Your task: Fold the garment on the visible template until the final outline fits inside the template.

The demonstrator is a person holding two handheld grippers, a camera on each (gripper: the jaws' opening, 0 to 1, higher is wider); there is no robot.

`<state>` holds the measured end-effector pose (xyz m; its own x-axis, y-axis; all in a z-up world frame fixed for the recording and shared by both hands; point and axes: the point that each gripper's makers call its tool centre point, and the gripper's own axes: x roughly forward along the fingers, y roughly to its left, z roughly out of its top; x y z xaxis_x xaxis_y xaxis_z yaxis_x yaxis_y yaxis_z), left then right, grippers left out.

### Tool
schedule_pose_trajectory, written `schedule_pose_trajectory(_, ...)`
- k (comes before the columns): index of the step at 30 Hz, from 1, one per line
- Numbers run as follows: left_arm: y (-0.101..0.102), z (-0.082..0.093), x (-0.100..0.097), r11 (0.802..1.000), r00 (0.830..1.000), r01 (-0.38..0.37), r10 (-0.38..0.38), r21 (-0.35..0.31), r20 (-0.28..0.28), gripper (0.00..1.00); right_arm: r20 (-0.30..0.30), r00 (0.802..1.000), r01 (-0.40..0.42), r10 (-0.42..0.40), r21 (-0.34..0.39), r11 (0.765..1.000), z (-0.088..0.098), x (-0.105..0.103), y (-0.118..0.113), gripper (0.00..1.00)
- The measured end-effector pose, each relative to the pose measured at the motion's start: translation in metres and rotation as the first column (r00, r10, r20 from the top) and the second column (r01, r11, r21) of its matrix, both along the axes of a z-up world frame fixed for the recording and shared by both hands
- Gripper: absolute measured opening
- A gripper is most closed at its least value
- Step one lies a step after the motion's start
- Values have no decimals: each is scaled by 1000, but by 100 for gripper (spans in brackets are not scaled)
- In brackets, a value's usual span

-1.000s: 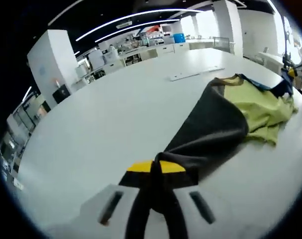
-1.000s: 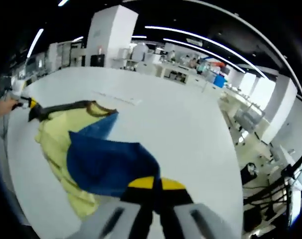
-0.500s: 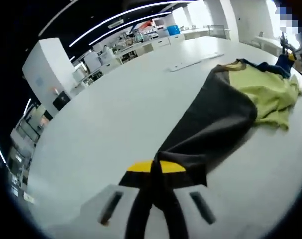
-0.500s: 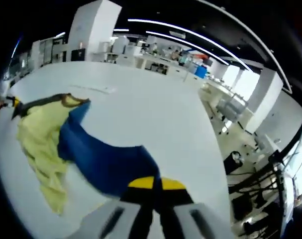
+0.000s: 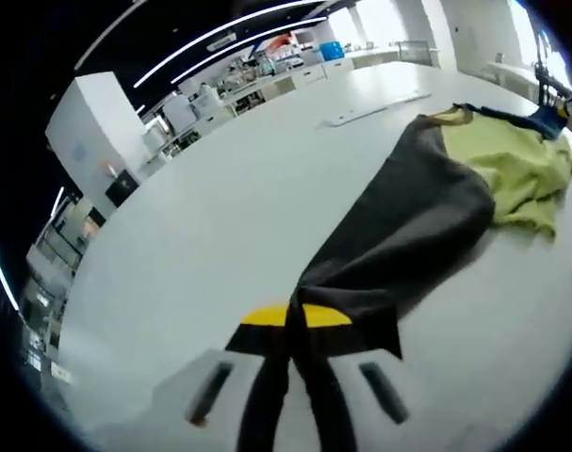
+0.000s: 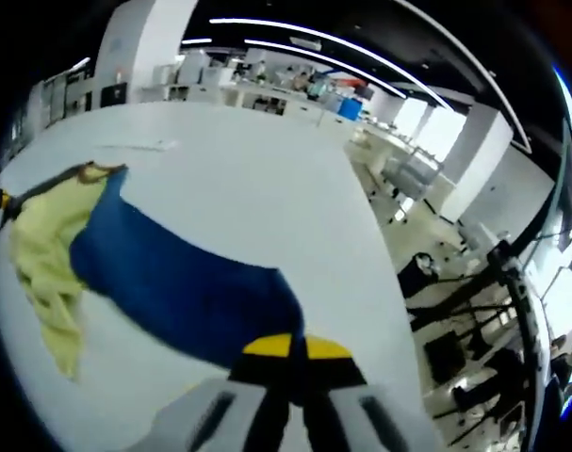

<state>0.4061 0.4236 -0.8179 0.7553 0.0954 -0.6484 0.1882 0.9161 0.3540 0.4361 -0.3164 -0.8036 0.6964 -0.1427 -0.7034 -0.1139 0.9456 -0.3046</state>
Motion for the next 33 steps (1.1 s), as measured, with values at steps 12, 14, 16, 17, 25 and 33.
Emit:
schedule_pose_trajectory(12,5,0,3,1000,1000,1,-1,12,-4,0,-56,997,48,-50,-31,998,-12,-18,-15,0)
schedule_pose_trajectory(14,5,0,3,1000,1000,3,-3,13,-4,0,-64,996,58,-60,-34,998,-12,-18,-19,0)
schedule_pose_trajectory(16,5,0,3,1000,1000,6,-6,14,-4,0,-60,996,66,-67,-19,998,-12,-19,-19,0)
schedule_pose_trajectory(17,5,0,3,1000,1000,5,-5,13,-5,0,-59,996,68,-69,-16,998,-12,-19,-19,0)
schedule_pose_trajectory(25,8,4,-1,998,1000,17,-17,59,-1,16,-17,1000,26,-26,22,999,-5,-14,-13,23)
schedule_pose_trajectory(33,16,16,-10,1000,998,-28,28,-5,51,49,19,997,-81,79,121,989,8,-10,21,64)
